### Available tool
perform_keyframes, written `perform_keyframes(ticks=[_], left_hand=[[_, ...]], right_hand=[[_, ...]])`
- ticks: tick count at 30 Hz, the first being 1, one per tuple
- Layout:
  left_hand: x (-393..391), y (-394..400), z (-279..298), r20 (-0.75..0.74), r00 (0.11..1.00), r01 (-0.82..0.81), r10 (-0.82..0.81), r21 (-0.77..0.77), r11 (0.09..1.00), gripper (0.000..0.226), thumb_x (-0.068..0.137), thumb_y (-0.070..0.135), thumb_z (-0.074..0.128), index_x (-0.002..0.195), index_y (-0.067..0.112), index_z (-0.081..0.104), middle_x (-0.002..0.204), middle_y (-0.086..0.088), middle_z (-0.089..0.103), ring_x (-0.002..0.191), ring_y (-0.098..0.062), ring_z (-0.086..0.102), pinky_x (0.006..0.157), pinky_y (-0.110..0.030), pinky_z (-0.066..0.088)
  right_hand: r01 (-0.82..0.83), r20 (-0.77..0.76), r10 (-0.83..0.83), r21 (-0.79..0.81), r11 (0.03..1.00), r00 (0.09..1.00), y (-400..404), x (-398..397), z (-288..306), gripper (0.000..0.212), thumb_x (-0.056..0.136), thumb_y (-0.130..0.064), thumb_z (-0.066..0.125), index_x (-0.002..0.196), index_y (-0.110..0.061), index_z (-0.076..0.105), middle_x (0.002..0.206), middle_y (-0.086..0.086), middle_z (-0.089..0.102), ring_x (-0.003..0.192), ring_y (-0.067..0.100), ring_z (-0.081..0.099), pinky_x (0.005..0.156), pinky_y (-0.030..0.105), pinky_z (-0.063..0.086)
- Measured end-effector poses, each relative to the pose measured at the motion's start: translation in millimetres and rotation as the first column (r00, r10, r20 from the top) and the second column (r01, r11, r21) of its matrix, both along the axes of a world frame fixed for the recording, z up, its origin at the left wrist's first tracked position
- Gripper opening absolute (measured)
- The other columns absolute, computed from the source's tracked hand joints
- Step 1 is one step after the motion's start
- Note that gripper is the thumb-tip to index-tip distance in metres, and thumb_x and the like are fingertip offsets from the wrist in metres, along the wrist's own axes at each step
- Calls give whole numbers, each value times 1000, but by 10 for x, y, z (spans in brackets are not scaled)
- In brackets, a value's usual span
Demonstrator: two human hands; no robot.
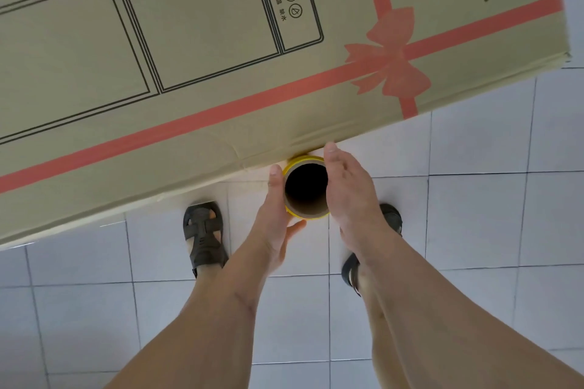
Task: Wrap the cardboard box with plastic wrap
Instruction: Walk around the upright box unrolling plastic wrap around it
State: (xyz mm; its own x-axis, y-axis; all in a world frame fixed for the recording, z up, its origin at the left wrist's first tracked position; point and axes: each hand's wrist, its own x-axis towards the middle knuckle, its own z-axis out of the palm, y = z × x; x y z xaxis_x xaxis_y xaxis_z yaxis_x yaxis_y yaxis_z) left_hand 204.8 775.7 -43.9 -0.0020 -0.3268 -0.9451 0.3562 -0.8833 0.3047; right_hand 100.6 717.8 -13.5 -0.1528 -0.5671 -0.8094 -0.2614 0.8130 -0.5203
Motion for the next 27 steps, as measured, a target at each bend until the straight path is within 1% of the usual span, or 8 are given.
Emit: perform_keyframes(ticks=[4, 7, 11, 15, 17, 21, 25, 27], left_hand=[[-37, -86, -6, 142, 989, -44, 47, -23, 999, 85, 85, 82, 35, 141, 25, 61, 137, 6, 68, 135, -13, 55, 122, -43, 34], [-69, -97, -53, 125, 991, -35, 40, -41, 999, 73, 94, 75, 34, 138, 25, 63, 131, 6, 72, 129, -12, 61, 116, -40, 44], [-201, -109, -27, 19, 999, -37, 38, -73, 997, 61, 107, 60, 26, 133, 22, 67, 120, 3, 77, 118, -14, 70, 93, -31, 58], [-433, -174, -3, -95, 995, -18, 14, -42, 999, 69, 100, 71, 25, 136, 27, 64, 127, 1, 75, 123, -18, 68, 111, -42, 48], [-512, -207, 18, -66, 997, 30, -32, -35, 999, 67, 96, 77, 27, 131, 34, 65, 128, 9, 74, 128, -14, 63, 115, -41, 42], [-522, -295, -22, 72, 997, 27, -23, -53, 998, 97, 69, 97, 49, 140, 33, 59, 138, 10, 67, 136, -13, 54, 122, -48, 32], [-589, -422, 26, 127, 992, 12, -3, -66, 998, 62, 99, 70, 39, 129, 24, 68, 124, 3, 75, 121, -17, 66, 113, -42, 47], [-671, -415, 52, 103, 995, -10, 16, -59, 998, 59, 105, 64, 31, 128, 24, 68, 124, 0, 75, 119, -17, 68, 106, -41, 53]], right_hand=[[44, 80, -53, 107, 993, 995, 141, -105, -101, 52, 100, -58, 35, 142, -30, 49, 135, -16, 53, 124, 6, 46, 99, 22, 30], [55, 131, -74, 143, 988, 989, 155, -125, -140, 57, 100, -61, 30, 147, -31, 44, 147, -14, 47, 135, 6, 40, 109, 25, 27], [93, 87, -103, 109, 990, 991, -40, -237, -54, 58, 98, -64, 31, 138, -29, 53, 136, -12, 55, 128, 10, 48, 101, 28, 33], [13, -3, -13, -37, 999, 1000, -227, -398, 70, 43, 102, -55, 34, 116, -25, 61, 104, -18, 61, 99, 2, 55, 83, 20, 39], [-40, -46, 37, -63, 997, 998, -257, -475, 60, 32, 103, -51, 35, 107, -28, 58, 94, -21, 57, 90, 1, 54, 74, 18, 39], [-102, 9, 102, -20, 995, 995, -190, -569, 0, 24, 104, -45, 37, 118, -36, 54, 105, -16, 57, 107, 12, 53, 88, 24, 35], [-101, 43, 101, -12, 995, 994, -230, -586, -36, 32, 105, -45, 36, 128, -33, 54, 113, -11, 54, 111, 13, 51, 92, 25, 36], [-90, 19, 90, -4, 996, 996, -317, -632, -16, 28, 103, -49, 37, 115, -32, 56, 110, -8, 57, 109, 16, 54, 91, 28, 39]])
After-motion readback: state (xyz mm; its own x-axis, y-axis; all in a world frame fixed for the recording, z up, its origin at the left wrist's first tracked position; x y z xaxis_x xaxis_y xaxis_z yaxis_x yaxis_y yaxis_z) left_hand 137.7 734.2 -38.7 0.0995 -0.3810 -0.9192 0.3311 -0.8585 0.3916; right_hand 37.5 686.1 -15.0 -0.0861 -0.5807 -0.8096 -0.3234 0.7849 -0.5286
